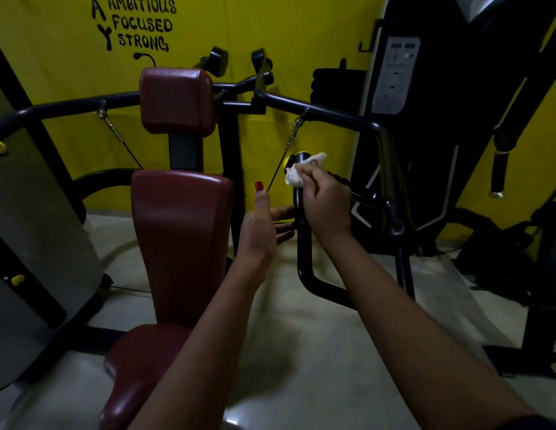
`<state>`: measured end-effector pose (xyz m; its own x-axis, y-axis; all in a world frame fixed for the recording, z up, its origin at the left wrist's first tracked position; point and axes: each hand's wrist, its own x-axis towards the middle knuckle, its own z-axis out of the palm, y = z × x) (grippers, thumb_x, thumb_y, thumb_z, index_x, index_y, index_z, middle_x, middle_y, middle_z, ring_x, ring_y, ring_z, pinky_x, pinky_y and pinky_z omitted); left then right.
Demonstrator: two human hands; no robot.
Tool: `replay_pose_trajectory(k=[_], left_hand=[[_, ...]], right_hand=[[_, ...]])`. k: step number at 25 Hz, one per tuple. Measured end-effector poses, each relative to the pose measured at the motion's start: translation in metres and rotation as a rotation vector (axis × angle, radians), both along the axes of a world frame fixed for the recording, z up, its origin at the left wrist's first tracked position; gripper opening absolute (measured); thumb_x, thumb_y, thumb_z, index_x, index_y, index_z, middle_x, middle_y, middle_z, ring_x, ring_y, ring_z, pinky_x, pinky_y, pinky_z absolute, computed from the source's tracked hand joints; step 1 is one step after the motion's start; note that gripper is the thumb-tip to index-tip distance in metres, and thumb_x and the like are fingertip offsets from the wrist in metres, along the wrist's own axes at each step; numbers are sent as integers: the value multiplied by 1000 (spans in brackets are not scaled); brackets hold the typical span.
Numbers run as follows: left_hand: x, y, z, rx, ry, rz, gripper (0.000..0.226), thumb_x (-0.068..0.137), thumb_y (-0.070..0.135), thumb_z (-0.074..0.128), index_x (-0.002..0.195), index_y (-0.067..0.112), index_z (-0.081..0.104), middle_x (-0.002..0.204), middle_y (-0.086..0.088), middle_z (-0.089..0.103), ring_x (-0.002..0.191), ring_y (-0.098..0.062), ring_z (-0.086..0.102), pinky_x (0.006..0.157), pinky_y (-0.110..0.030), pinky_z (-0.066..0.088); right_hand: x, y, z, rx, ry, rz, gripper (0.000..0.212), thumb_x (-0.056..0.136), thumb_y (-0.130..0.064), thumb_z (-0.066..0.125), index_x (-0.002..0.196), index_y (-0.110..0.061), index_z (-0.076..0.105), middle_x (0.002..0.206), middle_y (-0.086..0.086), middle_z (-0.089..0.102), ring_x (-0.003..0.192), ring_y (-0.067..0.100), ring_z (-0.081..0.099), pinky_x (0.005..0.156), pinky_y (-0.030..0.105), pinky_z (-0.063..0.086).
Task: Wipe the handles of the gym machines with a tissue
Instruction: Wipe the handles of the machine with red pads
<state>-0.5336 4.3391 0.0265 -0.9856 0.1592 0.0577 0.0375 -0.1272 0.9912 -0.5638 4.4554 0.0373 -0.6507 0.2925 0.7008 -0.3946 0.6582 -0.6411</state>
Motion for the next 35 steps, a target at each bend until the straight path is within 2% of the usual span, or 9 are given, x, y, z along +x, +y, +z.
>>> replay_pose_trajectory(k=[5,9,12,15,20,25,30,33,35], left_hand=[[-4,-2,-2,-4,1,-34,81,95,66,13,108,11,70,105,-9,73,98,-22,70,94,-37,52],[-5,1,1,-31,-34,-36,90,92,70,11,114,5,69,106,-9,73,100,-23,69,92,-35,51],[-1,0,2,-46,-37,-63,97,82,78,12,117,8,68,108,-7,73,100,-20,69,87,-30,50],[6,-6,2,-74,-9,-104,105,68,84,15,118,8,67,110,-9,72,103,-18,68,88,-29,50],[8,-11,4,-52,-17,-30,97,85,74,12,114,1,68,108,-14,71,98,-22,69,88,-34,53],[10,-4,15,-61,8,-15,80,94,67,13,112,12,68,104,-2,71,101,-20,66,94,-38,50],[23,5,14,-231,178,-25,81,82,80,11,108,30,70,108,3,69,93,-2,61,87,-29,47],[21,8,18,-327,250,-57,83,71,92,6,84,31,61,77,15,60,68,9,49,67,-20,34],[16,7,22,-356,243,-59,96,57,100,3,82,25,58,78,11,53,63,10,43,63,-14,28]], right_hand=[[23,10,-28,358,95,-2,26,89,-9,58,110,-9,72,132,15,59,115,26,61,87,29,48],[-27,11,12,609,-157,36,28,93,-14,52,111,-5,71,144,18,47,142,27,32,104,38,41],[-35,19,24,789,-242,101,31,90,-23,48,103,-8,72,133,11,58,138,23,38,98,41,46],[-11,37,3,789,92,301,28,89,-23,52,94,-6,73,105,10,70,115,27,60,97,39,48],[-38,54,10,980,160,384,33,96,-24,47,104,-2,70,112,17,66,120,33,56,99,45,47],[-38,29,7,431,-78,86,40,97,-20,45,130,-4,59,140,16,51,133,27,46,106,37,41],[28,-20,-36,-71,-115,-29,45,101,-25,40,141,-6,44,127,19,61,113,29,61,91,39,51],[-1,-9,-7,-229,-246,-6,34,103,-28,38,120,-10,61,94,11,68,81,21,64,68,31,48],[-32,7,12,-648,-423,225,29,101,-24,40,100,-8,64,90,13,69,76,24,65,67,32,51]])
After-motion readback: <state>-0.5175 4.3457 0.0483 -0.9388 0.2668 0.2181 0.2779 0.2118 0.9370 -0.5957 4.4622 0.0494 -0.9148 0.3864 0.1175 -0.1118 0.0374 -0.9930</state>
